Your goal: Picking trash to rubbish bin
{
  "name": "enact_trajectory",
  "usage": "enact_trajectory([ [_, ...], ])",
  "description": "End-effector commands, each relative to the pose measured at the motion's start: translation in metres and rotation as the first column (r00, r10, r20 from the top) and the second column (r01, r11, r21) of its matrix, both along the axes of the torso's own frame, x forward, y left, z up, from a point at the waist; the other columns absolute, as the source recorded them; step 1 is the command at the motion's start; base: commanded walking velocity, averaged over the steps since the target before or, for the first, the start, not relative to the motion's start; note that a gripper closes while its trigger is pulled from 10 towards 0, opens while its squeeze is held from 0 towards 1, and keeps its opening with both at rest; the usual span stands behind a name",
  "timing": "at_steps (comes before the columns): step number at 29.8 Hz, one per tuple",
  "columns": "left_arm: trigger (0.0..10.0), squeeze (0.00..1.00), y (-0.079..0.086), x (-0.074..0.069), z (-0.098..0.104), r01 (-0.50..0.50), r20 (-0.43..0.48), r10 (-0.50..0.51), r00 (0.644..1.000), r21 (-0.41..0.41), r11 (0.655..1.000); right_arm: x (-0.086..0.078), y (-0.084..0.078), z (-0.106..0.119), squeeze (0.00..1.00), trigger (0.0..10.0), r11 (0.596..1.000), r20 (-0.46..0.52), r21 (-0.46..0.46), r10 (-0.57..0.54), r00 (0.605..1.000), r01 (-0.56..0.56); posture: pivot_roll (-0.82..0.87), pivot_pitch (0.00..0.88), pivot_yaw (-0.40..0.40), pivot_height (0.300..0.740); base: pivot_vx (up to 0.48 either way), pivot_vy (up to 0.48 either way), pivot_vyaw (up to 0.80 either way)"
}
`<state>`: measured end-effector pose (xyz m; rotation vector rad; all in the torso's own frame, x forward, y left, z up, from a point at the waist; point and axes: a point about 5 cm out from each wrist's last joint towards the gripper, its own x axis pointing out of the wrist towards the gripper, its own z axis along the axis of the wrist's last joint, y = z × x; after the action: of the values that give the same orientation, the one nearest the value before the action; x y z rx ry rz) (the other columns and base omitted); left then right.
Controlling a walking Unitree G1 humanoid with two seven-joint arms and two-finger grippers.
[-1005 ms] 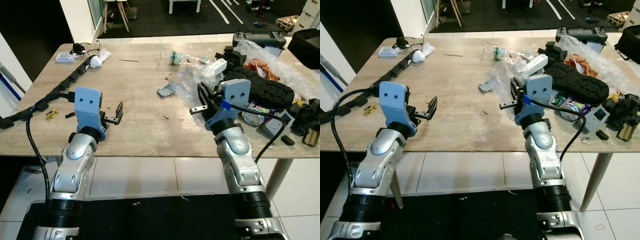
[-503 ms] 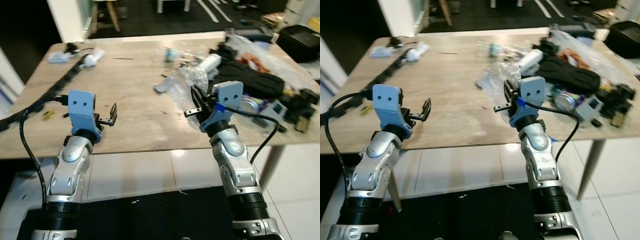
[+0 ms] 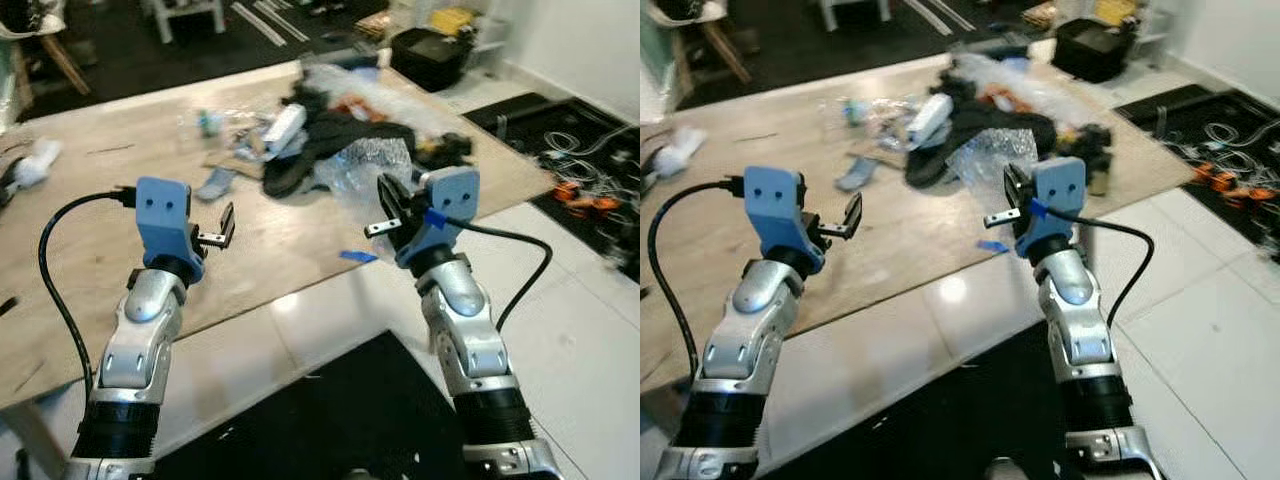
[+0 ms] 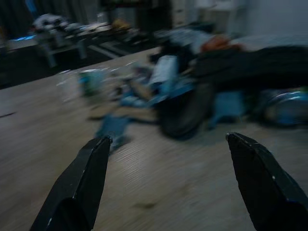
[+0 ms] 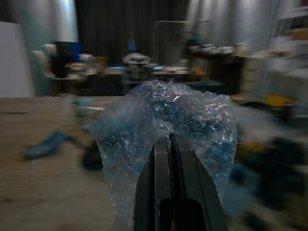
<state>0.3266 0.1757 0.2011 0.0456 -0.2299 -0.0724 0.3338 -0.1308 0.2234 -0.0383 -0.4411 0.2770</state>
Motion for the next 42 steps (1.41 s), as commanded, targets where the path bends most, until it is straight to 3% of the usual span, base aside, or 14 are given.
enact_trajectory([
  [1,10.0,0.0,0.004,-0.002,-0.003,-0.022,-0.004,0.022,1.0,0.006,1.0,-0.001,0.001,-0.005,0.0,10.0,1.0,-0.028,0.012,-0.003,1.0,0.003,0.03,0.121,0.033,0.74,0.0,0.0,-0.8],
  [6,10.0,0.0,0.006,-0.004,-0.006,-0.022,-0.014,0.022,1.0,0.038,0.999,-0.001,0.002,-0.012,0.0,10.0,1.0,-0.05,0.011,-0.01,0.999,0.01,0.03,0.117,0.021,0.74,0.0,0.0,-0.8],
  [12,10.0,0.0,0.015,-0.011,-0.019,-0.019,-0.041,0.02,0.999,0.035,0.999,-0.005,-0.003,-0.044,0.0,10.0,0.999,-0.16,0.024,-0.025,0.987,0.03,0.04,0.116,0.009,0.74,0.0,0.0,-0.8],
  [16,10.0,0.0,0.014,-0.026,-0.036,0.004,-0.093,-0.002,0.996,0.024,1.0,-0.015,-0.014,-0.074,0.0,10.0,0.994,-0.277,0.078,-0.053,0.959,0.078,0.04,0.115,0.006,0.74,0.0,0.0,-0.8],
  [23,10.0,0.0,0.014,-0.038,-0.05,0.005,-0.149,-0.016,0.989,-0.071,0.997,-0.031,-0.019,-0.096,0.0,10.0,0.992,-0.335,0.06,-0.086,0.938,0.112,0.04,0.12,0.014,0.74,0.0,0.0,-0.8],
  [27,10.0,0.0,0.005,-0.048,-0.065,0.06,-0.171,-0.083,0.982,-0.13,0.99,-0.047,-0.028,-0.115,0.0,10.0,0.989,-0.388,0.034,-0.119,0.914,0.143,0.03,0.127,0.016,0.74,0.0,0.0,-0.8],
  [31,10.0,0.0,0.003,-0.053,-0.07,0.07,-0.173,-0.081,0.982,-0.069,0.995,-0.055,-0.037,-0.127,0.0,10.0,0.984,-0.422,0.031,-0.145,0.895,0.174,0.03,0.131,0.018,0.74,0.0,0.0,-0.8],
  [42,10.0,0.0,0.016,-0.059,-0.078,0.073,-0.181,-0.082,0.98,-0.054,0.996,-0.07,-0.06,-0.14,0.0,10.0,0.958,-0.481,0.046,-0.226,0.847,0.282,0.03,0.134,0.023,0.74,0.0,0.0,-0.8],
])
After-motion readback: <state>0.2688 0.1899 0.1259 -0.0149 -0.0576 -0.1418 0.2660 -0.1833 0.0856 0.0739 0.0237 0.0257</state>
